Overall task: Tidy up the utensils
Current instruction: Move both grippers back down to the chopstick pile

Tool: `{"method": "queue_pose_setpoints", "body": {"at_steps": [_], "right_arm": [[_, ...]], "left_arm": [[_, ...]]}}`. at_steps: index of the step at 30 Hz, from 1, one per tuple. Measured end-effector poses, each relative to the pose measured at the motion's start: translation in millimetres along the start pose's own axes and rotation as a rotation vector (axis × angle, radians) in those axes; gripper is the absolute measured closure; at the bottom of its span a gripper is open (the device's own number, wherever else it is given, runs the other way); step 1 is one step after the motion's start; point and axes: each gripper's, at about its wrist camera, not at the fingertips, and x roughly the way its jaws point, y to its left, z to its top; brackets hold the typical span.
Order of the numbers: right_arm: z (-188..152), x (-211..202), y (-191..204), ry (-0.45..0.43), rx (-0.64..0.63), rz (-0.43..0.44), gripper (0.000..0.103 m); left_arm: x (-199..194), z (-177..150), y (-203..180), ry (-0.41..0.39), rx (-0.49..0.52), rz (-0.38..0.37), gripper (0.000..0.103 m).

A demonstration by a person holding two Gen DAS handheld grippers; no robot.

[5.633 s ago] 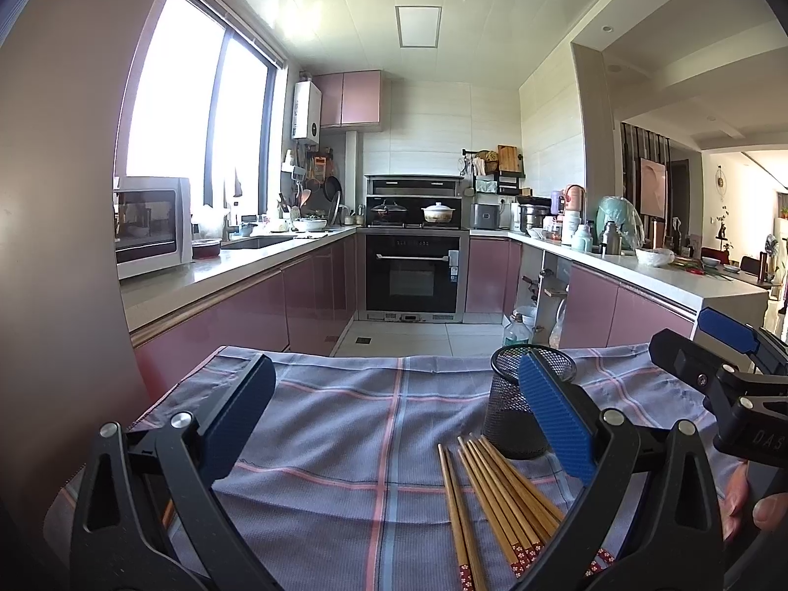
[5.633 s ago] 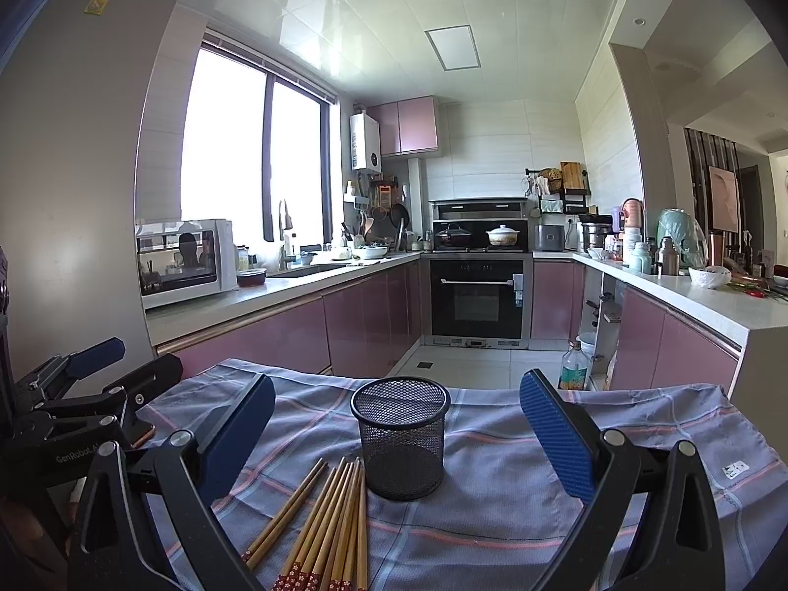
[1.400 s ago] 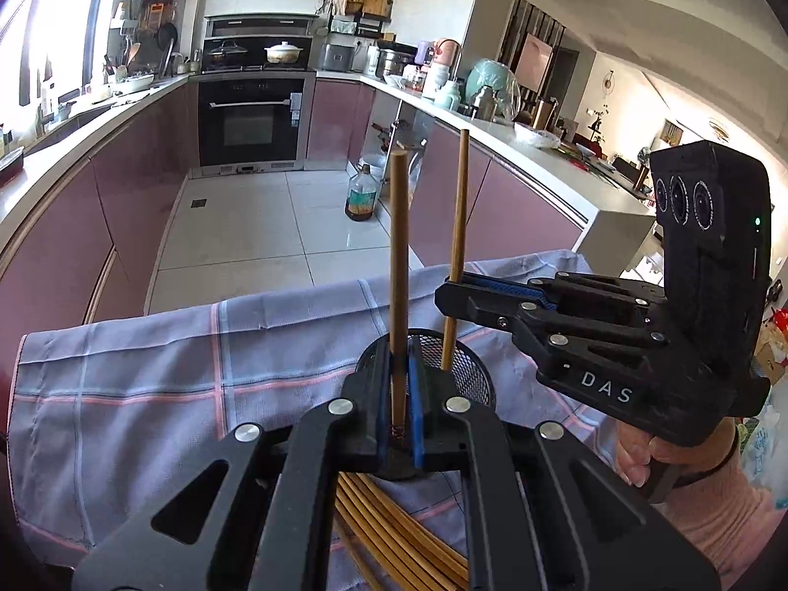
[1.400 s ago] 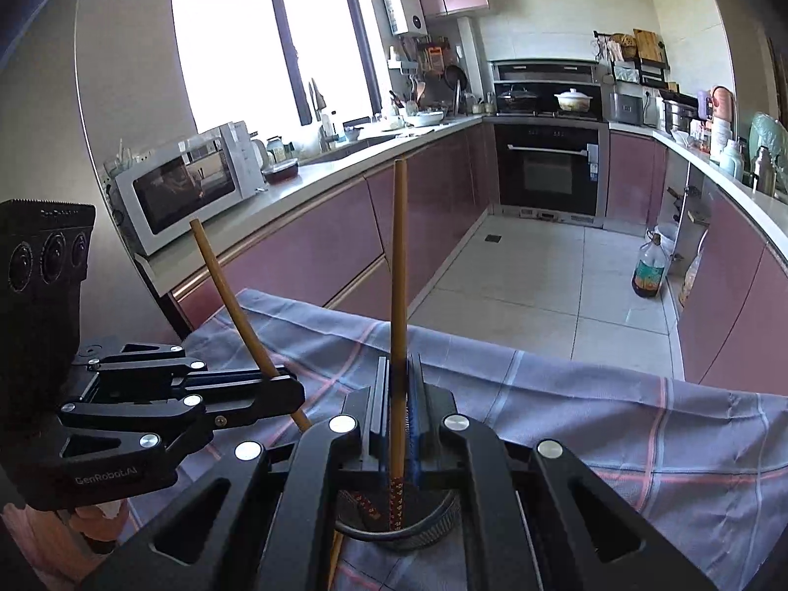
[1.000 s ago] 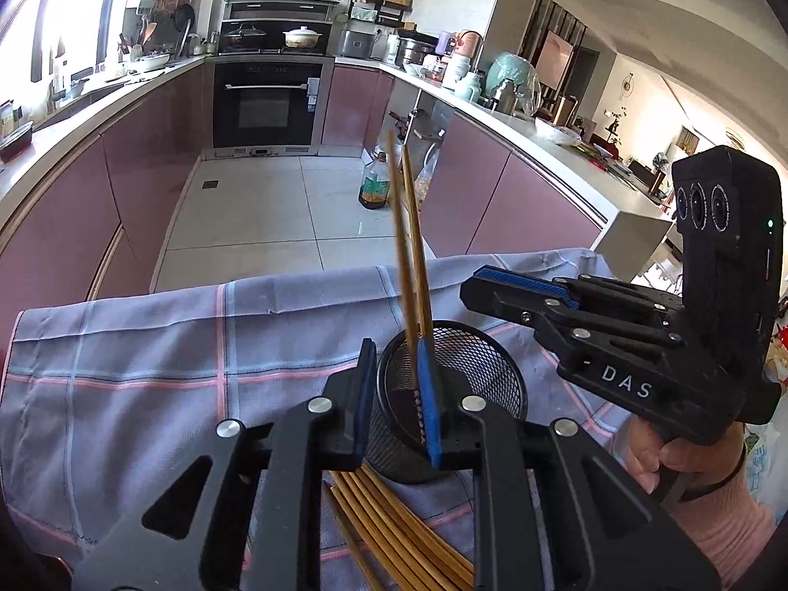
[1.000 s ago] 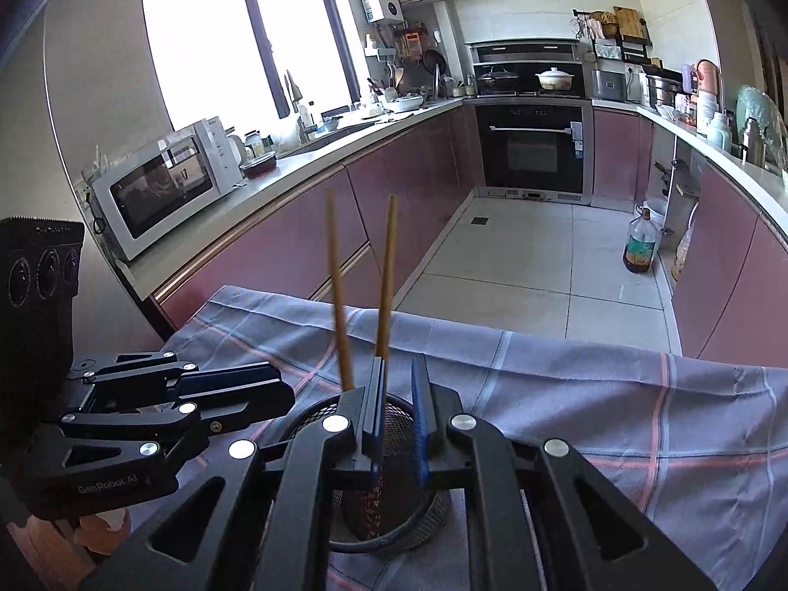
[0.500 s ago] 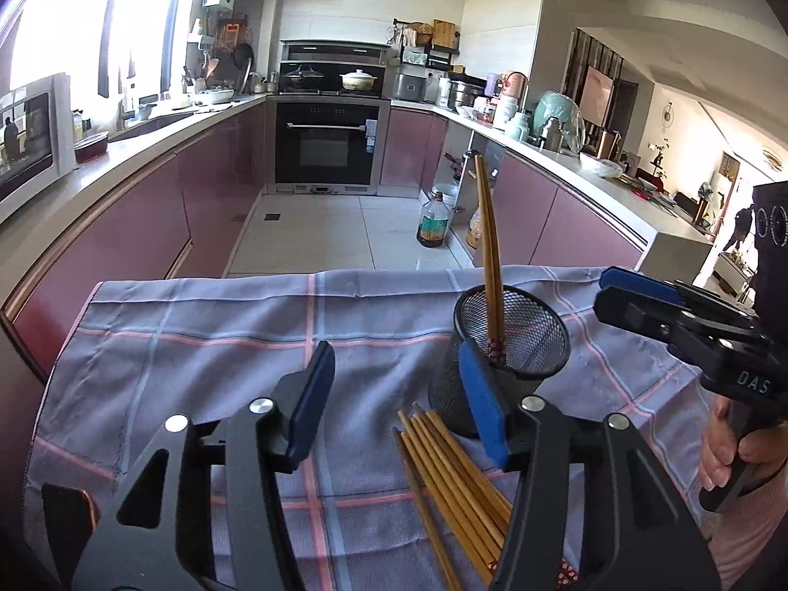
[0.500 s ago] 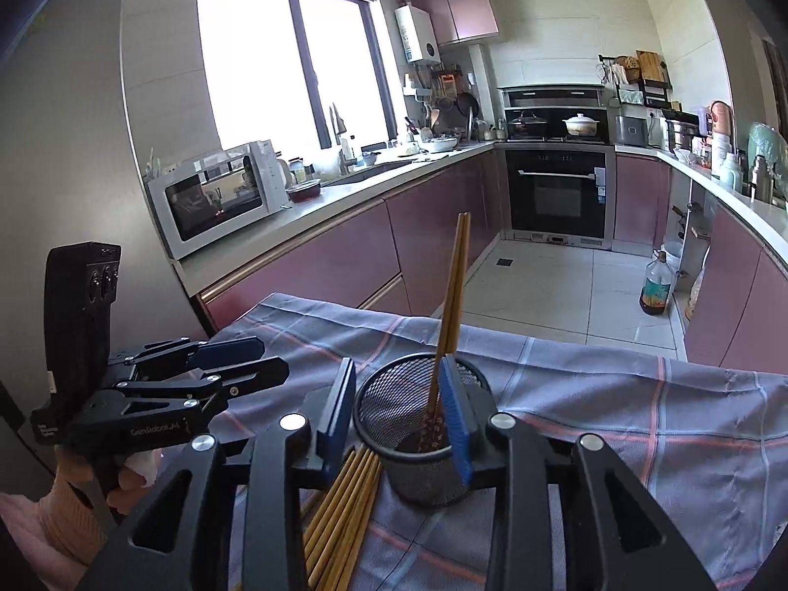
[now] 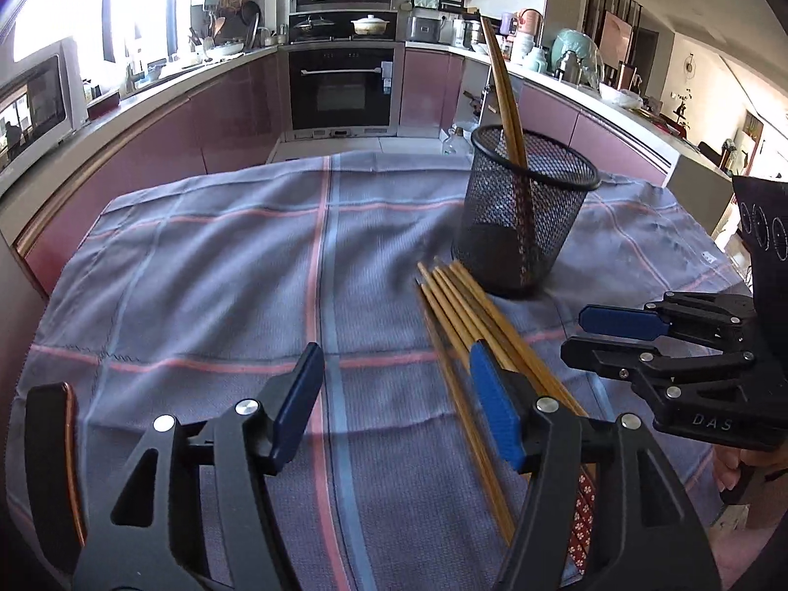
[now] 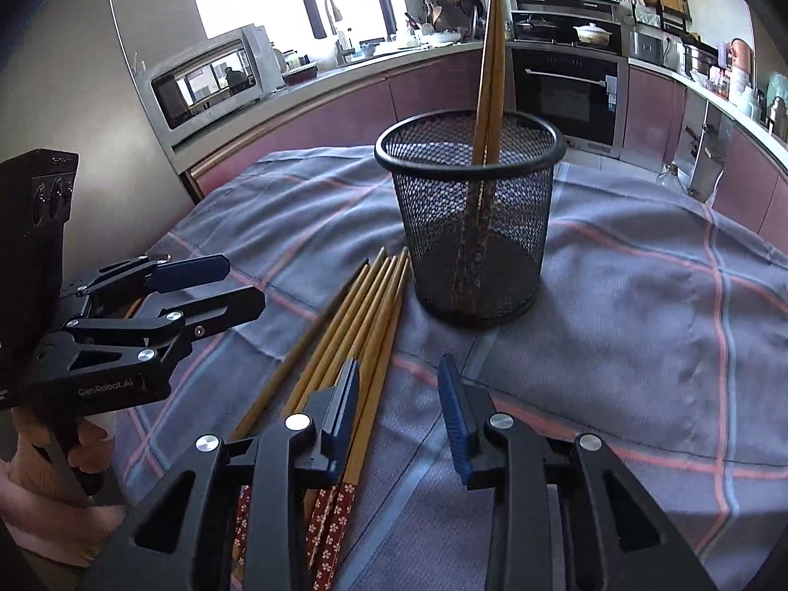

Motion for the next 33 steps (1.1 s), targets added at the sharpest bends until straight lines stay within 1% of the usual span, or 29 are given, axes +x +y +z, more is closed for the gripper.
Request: {"method": "queue_pose_setpoints", "body": {"at_steps": [3,8,15,16,20,24,28,29,31,32,33], "right_arm": [[-6,5,0,0.019,0.007,-0.001,0.073],[-10,11,2,0.036,0.011,-0.010,0.078],[-11,14,6,0.045,0.001,-0.010,0.078],[-11,15,8,0.051,-0.002,-0.014,0.078],[-10,20,17,0.054,-0.039,-0.049,0.078],[-9,23,17,0.053,-0.041,-0.061,0.080],[-7,27,20,0.051,-0.061,-0.086,0.080],[-6,28,21,0.051,-0.067,-0.092,0.081],[-4,29,21,0.052,-0.068,-0.095,0.084],[-4,29,20,0.052,-0.063,-0.096,0.087],[-3,30,19,0.053,-0.058,-0.095,0.090]], "left_arm": [[7,-9,-2,0.029,-0.004,-0.010,0.042],[13,-12,-12,0.056,0.002,-0.022,0.042],[21,-12,-17,0.084,0.009,-0.028,0.045],[23,-13,-16,0.091,0.007,-0.025,0.047],[27,-13,-14,0.105,0.007,-0.027,0.049],[30,-12,-16,0.110,0.026,-0.018,0.051],[34,-10,-18,0.112,0.047,0.003,0.056],[35,-10,-19,0.113,0.049,0.006,0.059],[35,-9,-18,0.115,0.047,0.004,0.066],[36,-8,-19,0.116,0.045,0.000,0.071],[36,-7,-18,0.117,0.042,-0.002,0.073]]}}
